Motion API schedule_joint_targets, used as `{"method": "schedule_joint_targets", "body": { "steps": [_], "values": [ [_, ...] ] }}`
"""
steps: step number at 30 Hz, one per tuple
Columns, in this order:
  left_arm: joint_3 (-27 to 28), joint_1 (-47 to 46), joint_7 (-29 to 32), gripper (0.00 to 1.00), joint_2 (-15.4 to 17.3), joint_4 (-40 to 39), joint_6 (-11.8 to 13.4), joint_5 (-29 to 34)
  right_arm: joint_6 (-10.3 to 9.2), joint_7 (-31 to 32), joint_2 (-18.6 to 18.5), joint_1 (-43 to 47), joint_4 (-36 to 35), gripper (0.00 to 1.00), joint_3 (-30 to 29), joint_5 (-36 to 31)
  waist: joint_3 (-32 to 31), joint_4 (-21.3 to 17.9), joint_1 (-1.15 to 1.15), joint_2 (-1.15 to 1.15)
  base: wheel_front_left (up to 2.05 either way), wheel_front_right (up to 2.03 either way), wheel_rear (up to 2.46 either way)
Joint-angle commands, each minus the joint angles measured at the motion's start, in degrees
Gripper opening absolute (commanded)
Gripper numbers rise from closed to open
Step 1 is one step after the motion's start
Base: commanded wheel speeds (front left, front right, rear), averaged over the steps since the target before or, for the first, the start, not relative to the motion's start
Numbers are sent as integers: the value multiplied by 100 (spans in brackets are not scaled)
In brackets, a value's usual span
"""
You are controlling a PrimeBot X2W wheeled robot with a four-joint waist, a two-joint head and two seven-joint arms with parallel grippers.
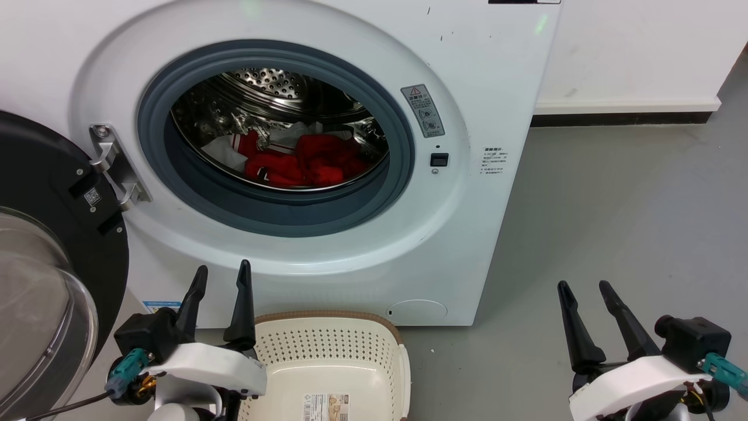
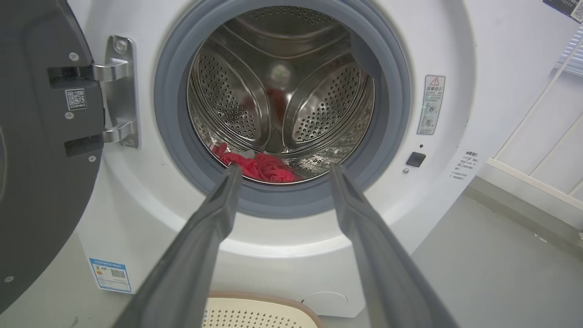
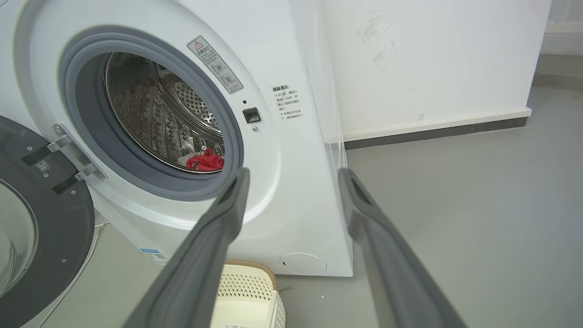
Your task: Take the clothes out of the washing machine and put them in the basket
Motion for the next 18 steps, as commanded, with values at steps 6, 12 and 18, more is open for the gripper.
{"method": "schedule_joint_targets", "body": {
  "steps": [6, 12, 18],
  "values": [
    [-37, -16, -123, 100, 63, 47, 72, 420, 0, -5, 3, 71, -124, 100, 21, -464, -11, 8, 0, 0, 0, 0, 0],
    [-42, -13, -182, 100, 69, 121, 96, 627, 0, -8, 3, 94, -151, 100, 34, -696, -19, 13, 0, 0, 0, 0, 0],
    [-54, -6, -260, 100, 78, 201, 129, 880, -1, -30, 4, 124, -167, 100, 48, -975, -34, 21, 0, 0, 0, 0, 0]
  ]
}}
